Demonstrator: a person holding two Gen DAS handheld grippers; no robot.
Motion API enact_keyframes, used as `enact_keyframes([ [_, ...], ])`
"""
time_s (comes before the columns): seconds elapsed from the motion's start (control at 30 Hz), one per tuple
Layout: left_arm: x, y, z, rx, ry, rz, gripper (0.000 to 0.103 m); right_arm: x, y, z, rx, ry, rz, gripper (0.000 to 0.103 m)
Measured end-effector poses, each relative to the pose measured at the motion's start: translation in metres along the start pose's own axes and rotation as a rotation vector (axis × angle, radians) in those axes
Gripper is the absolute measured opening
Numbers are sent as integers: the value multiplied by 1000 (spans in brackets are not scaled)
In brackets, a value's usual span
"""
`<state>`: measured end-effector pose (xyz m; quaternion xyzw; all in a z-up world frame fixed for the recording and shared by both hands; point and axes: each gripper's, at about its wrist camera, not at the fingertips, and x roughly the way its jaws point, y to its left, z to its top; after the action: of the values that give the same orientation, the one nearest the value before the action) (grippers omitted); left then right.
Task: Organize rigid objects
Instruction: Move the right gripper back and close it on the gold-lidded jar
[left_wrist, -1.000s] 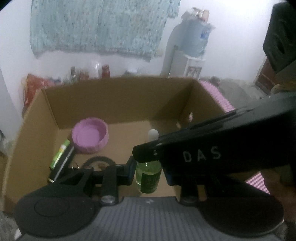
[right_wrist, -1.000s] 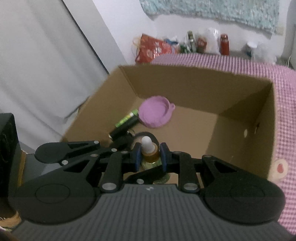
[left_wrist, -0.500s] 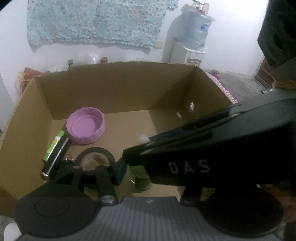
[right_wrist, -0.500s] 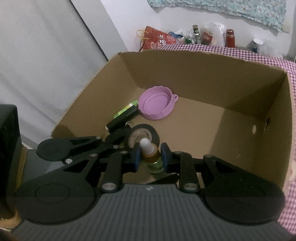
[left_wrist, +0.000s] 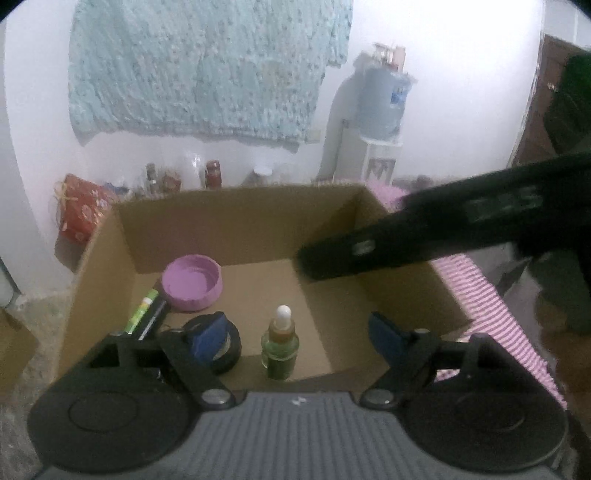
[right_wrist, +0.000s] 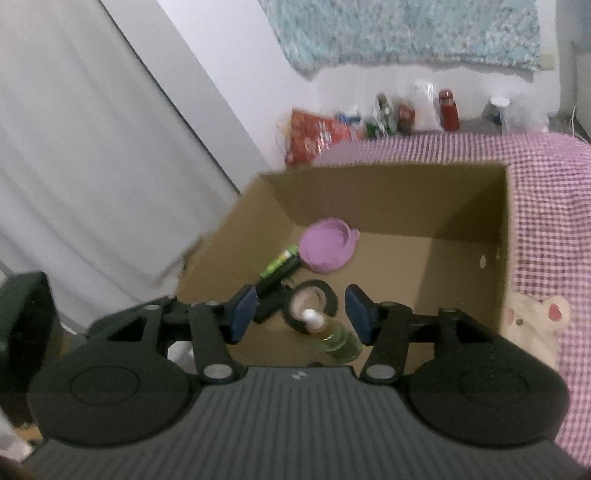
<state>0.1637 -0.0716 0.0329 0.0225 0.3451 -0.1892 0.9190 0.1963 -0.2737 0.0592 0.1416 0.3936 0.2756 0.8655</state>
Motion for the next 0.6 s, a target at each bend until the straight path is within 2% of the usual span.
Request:
enact_keyframes([
  [0.2,-63,1,-19,-13,-99,-23,89,-73,16,-33,-1,-139,4,68],
  [0.33,-83,0,-41,-4,-97,-43,90,-102,18,-67,24,-185,10,72],
  [0.47,-80,-8,-72,22,-58,-33,90,-103,13,-103,86,-168,23,72],
  [0.6,-62,-18,-99,75,-15,28,90,-83,7,-128,140,-131,32,72],
])
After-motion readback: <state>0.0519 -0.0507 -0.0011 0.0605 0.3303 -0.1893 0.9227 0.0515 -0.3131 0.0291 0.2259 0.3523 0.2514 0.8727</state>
